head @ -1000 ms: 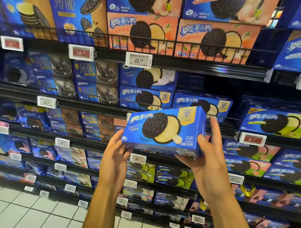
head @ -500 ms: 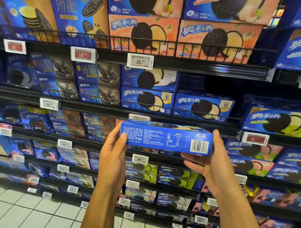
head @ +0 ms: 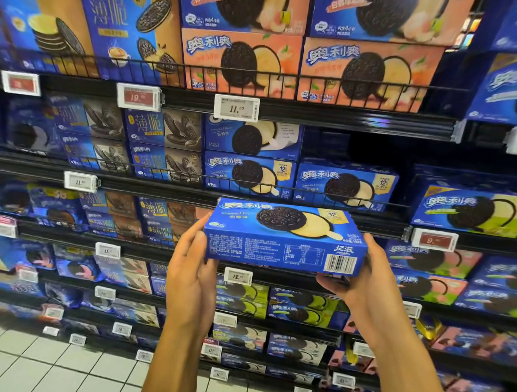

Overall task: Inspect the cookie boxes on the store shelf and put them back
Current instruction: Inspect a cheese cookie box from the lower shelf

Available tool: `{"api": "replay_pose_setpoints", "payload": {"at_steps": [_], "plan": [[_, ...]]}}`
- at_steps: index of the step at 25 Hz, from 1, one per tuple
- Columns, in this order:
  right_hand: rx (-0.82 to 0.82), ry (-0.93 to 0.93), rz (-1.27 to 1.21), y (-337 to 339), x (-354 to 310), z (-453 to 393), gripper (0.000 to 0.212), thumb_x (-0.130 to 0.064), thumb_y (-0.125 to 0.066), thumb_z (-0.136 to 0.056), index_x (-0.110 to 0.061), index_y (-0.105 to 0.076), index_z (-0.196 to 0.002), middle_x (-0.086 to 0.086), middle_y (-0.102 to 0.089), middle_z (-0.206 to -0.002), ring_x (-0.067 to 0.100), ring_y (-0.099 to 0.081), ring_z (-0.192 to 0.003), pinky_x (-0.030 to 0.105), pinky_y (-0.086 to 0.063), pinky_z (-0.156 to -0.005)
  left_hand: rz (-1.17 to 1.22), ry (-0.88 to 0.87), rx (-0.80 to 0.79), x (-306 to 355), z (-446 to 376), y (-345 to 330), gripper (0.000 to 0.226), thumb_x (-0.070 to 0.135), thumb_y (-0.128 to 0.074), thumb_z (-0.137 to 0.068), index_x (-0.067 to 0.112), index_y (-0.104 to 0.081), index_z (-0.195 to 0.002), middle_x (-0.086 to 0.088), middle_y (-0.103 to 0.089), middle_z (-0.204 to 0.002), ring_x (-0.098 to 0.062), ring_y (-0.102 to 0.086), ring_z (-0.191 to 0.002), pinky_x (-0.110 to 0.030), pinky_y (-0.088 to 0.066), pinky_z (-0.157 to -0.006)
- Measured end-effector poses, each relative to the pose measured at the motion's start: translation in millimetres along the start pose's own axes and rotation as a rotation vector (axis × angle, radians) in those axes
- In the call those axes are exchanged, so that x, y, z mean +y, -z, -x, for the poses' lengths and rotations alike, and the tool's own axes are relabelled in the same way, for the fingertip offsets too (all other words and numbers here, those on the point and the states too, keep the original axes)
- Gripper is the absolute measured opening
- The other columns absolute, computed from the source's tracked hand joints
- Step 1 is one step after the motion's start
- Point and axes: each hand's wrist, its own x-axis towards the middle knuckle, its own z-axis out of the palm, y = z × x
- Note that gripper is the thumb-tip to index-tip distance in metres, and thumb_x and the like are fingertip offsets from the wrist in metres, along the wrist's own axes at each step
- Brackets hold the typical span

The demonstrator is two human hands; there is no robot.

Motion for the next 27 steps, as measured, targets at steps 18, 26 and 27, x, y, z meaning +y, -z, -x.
{"api": "replay_pose_setpoints", "payload": {"at_steps": [18, 26, 27], "plan": [[-0.022, 0.362, 0.274, 21.0, 0.4, 2.1, 0.048, -0.048, -0.066, -0.081, -0.037, -0.062, -0.128, -0.012, -0.071, -0.123, 0.007, -0.066, -0.115, 0.021, -0.056, -0.089, -0.27, -0.018, -0.018, -14.5, -3.2, 9.3, 0.054, 0.027, -0.067, -0.08, 0.024, -0.06, -0.133, -0.001, -0.066, -0.132, -0.014, -0.063, -0.118, -0.023, -0.055, -0.086], [0.011, 0.523, 0.437, 19.6, 2.7, 5.4, 0.056, -0.015, -0.066, -0.093, -0.049, -0.055, -0.137, -0.028, -0.064, -0.13, -0.009, -0.061, -0.112, 0.006, -0.05, -0.079, -0.348, -0.191, 0.044, -16.6, -1.3, 4.0, 0.047, -0.001, -0.066, -0.086, 0.027, -0.065, -0.123, 0.008, -0.074, -0.116, -0.009, -0.067, -0.11, -0.016, -0.054, -0.084], [0.013, 0.541, 0.405, 18.3, 2.6, 5.9, 0.057, -0.014, -0.068, -0.092, -0.05, -0.057, -0.135, -0.027, -0.065, -0.129, -0.008, -0.062, -0.113, 0.007, -0.051, -0.079, -0.319, -0.197, 0.036, -16.2, -0.8, 3.2, 0.05, -0.006, -0.065, -0.085, 0.03, -0.066, -0.119, 0.007, -0.074, -0.115, -0.01, -0.067, -0.111, -0.017, -0.054, -0.084]]}}
